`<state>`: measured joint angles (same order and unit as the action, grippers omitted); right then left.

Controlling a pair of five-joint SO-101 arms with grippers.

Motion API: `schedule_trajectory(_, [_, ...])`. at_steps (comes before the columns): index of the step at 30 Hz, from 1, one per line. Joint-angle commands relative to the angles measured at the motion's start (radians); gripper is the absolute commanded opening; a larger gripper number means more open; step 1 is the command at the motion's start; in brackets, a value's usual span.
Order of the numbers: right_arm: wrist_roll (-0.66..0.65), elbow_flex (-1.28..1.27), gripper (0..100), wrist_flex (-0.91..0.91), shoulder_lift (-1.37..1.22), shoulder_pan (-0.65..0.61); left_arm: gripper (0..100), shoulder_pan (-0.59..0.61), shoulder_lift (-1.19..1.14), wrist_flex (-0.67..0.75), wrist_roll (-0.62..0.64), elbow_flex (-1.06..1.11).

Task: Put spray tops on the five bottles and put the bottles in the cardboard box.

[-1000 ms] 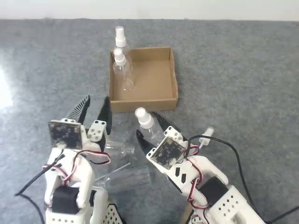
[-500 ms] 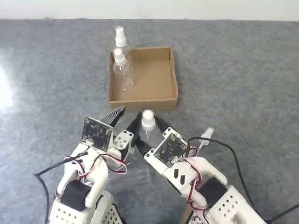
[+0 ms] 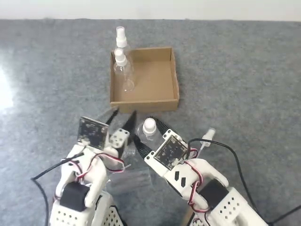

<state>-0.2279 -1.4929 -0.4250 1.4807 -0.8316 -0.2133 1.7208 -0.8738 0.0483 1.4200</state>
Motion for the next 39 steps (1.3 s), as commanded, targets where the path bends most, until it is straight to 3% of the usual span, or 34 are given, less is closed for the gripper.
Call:
schedule_trajectory(1, [0.006, 0.008, 10.1, 0.018, 0.016, 0.002, 15, 0.112, 0.018, 0.023, 0.0, -0.033])
schedule_trajectory(7, [0.006, 0.008, 10.1, 0.018, 0.016, 0.058, 15, 0.235, 0.018, 0.023, -0.008, -0.031])
schedule_trajectory(24, [0.006, -0.011, 10.1, 0.024, 0.024, 0.058, 15, 0.577, 0.018, -0.026, -0.009, 0.084])
schedule_trajectory(33, [0.005, -0.002, 10.1, 0.015, 0.021, 0.059, 15, 0.597, 0.018, 0.049, -0.009, 0.131])
schedule_trajectory(39, [-0.044, 0.118, 10.1, -0.151, 0.024, 0.059, 15, 0.597, 0.018, 0.071, -0.009, 0.147])
